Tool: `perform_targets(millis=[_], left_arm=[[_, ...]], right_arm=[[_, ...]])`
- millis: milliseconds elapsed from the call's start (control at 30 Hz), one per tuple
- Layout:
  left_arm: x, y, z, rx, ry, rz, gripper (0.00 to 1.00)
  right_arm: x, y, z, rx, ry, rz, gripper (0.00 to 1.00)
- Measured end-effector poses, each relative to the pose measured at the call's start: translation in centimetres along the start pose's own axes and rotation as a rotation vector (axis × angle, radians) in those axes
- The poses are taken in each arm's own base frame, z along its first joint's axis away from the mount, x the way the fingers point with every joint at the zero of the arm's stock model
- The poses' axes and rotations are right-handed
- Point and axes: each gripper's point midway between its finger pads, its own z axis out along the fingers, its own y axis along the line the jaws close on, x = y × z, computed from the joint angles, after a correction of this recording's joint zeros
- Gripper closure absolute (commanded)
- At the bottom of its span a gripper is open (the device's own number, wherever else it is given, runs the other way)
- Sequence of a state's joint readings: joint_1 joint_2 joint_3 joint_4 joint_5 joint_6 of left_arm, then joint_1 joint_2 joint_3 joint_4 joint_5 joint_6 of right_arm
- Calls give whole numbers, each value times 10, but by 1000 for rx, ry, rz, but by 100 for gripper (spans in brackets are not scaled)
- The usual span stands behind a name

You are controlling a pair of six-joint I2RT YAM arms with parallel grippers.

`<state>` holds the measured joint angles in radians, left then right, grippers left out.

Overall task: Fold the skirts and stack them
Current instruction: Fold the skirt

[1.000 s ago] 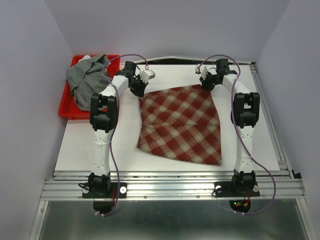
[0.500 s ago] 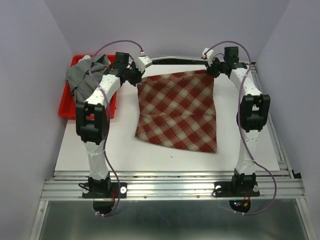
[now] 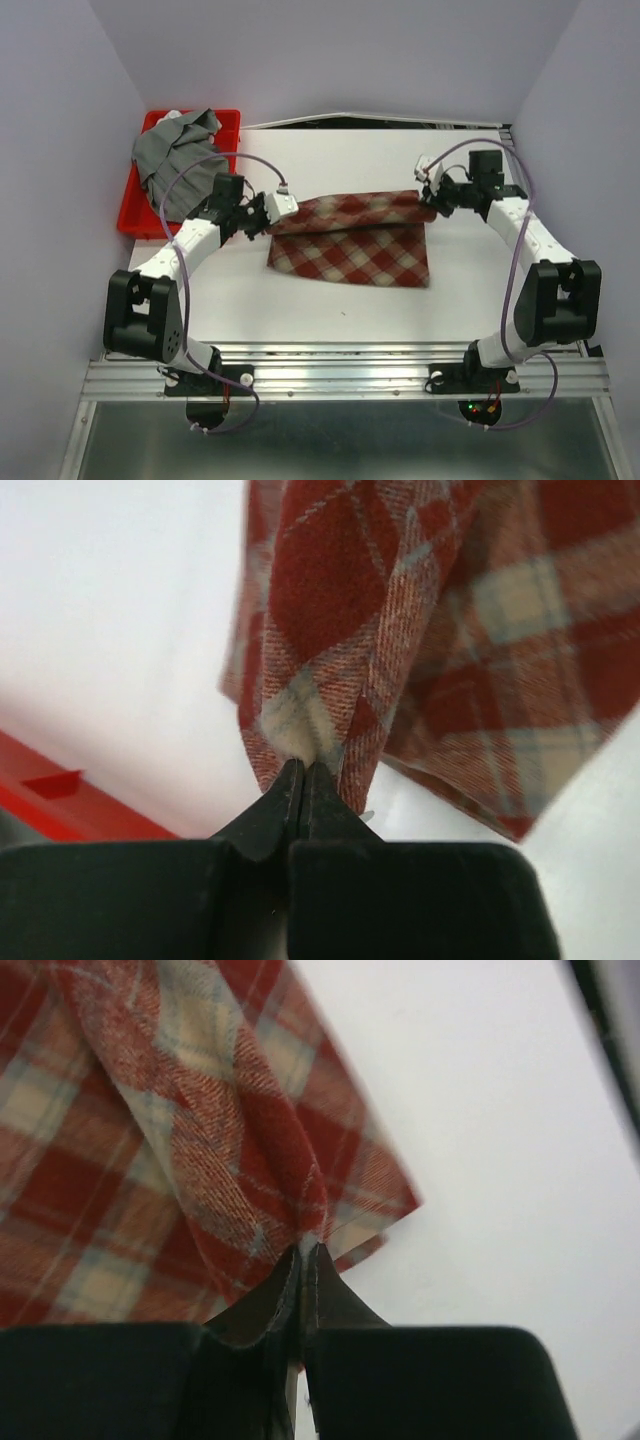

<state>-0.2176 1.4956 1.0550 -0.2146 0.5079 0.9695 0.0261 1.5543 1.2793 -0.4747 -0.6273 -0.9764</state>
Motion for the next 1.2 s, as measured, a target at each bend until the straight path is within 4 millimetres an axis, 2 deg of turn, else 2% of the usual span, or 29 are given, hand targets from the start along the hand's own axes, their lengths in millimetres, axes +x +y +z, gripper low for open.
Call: perform_targets(millis=[33, 67, 100, 133, 200, 233, 300, 333, 400, 500, 633, 733, 900, 1000, 1100, 1167, 1200], left_arm=[[9, -16, 0, 23, 11, 6, 79], [21, -37, 1, 58, 26, 13, 69], [27, -48, 1, 78, 37, 9, 47], [33, -59, 3, 101, 48, 10, 44], [42, -72, 2, 130, 82, -9, 40], [43, -72, 2, 131, 89, -18, 37], [41, -69, -2, 120, 87, -24, 28], [38, -67, -5, 112, 82, -22, 20], [29, -61, -13, 89, 63, -13, 15], [12, -53, -22, 66, 24, 7, 15], [-5, -46, -23, 95, 10, 23, 16], [-6, -47, -9, 157, 38, 46, 17], [24, -66, 13, 282, 155, 59, 18], [40, -73, 19, 323, 209, 73, 20], [48, -74, 20, 336, 244, 100, 29], [50, -73, 21, 336, 257, 122, 44], [50, -73, 21, 337, 262, 135, 56]], right_arm=[[15, 19, 2, -29, 17, 23, 86], [32, 42, 4, -70, 45, 55, 68], [48, 67, 6, -123, 78, 91, 49], [59, 85, 7, -162, 101, 110, 32], [76, 107, 4, -201, 155, 143, 21], [79, 111, 2, -207, 169, 150, 20], [79, 112, -6, -190, 189, 157, 17], [74, 107, -10, -164, 186, 148, 13], [66, 100, -16, -136, 178, 136, 12], [50, 86, -20, -119, 159, 121, 15], [32, 77, -15, -159, 141, 118, 18], [32, 96, -3, -238, 163, 117, 18], [36, 140, 9, -365, 221, 85, 18], [47, 149, 13, -395, 261, 90, 22], [63, 154, 18, -406, 313, 103, 35], [71, 154, 22, -402, 333, 104, 48], [75, 154, 24, -402, 346, 102, 52]])
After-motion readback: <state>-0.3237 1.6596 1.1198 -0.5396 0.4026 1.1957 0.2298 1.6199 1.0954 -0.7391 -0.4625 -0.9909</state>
